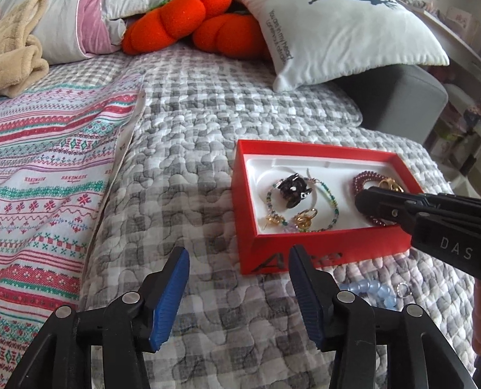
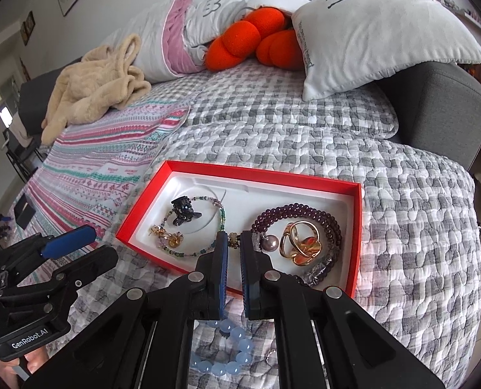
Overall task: Organize jewelry
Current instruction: 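Lower the gold earring into the red box and open the left tool, then grasp the light blue bead bracelet with the left tool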
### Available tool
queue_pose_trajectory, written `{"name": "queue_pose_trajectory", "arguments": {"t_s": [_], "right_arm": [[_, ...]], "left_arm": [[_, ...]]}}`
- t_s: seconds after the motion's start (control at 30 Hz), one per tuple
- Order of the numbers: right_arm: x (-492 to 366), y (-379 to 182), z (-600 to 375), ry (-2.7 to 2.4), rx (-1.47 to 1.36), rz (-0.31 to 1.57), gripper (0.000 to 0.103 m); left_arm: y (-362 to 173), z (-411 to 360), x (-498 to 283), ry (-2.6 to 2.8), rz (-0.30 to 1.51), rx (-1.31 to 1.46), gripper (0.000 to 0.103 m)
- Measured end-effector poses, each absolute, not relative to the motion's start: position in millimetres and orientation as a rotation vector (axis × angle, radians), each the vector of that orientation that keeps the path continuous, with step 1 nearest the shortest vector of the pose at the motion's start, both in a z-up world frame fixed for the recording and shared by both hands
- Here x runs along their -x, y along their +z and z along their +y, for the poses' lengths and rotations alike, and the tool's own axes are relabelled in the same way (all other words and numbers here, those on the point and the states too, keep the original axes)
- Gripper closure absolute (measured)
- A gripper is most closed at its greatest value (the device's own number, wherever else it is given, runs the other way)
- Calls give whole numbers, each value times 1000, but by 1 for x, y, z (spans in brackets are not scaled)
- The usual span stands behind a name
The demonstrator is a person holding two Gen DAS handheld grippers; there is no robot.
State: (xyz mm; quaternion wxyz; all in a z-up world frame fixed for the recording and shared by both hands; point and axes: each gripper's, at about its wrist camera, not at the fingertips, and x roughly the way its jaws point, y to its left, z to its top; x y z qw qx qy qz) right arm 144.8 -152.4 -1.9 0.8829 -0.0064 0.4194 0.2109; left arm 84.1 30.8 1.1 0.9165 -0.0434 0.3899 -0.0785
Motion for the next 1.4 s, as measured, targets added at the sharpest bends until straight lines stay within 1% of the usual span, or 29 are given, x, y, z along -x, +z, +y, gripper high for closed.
{"name": "queue_pose_trajectory", "arguments": {"t_s": [0.13, 0.2, 0.23, 0.27, 0.3, 0.33, 0.37, 0.47, 0.6, 0.77, 1.07, 1.4], "right_arm": [[-146, 0, -151, 428, 6, 871, 94], [-146, 1, -151, 428, -5, 881, 93], [-145, 2, -151, 429, -8, 881, 90], [-144, 3, -151, 432, -11, 880, 81], [-142, 4, -151, 436, -13, 878, 75], [-140, 6, -152, 439, -17, 873, 63], [-137, 9, -154, 440, -22, 864, 55], [-129, 16, -158, 437, -25, 854, 54], [-120, 22, -166, 417, -24, 851, 54], [-108, 21, -178, 385, 2, 867, 45], [-84, 11, -198, 355, 55, 896, 39], [-75, -2, -225, 303, 77, 927, 38]], "left_arm": [[0, 34, -80, -148, 816, 88, 41], [1, 35, -78, -145, 817, 90, 35], [2, 35, -77, -144, 816, 89, 34], [3, 34, -76, -143, 814, 88, 33], [3, 34, -75, -143, 813, 85, 30], [4, 33, -74, -140, 813, 81, 28], [4, 33, -72, -137, 812, 78, 26], [4, 31, -69, -131, 818, 71, 24], [1, 27, -65, -127, 827, 59, 17], [-7, 22, -60, -117, 850, 31, 12], [-17, 12, -51, -140, 878, -5, 10], [-28, -11, -47, -182, 896, -78, 10]]}}
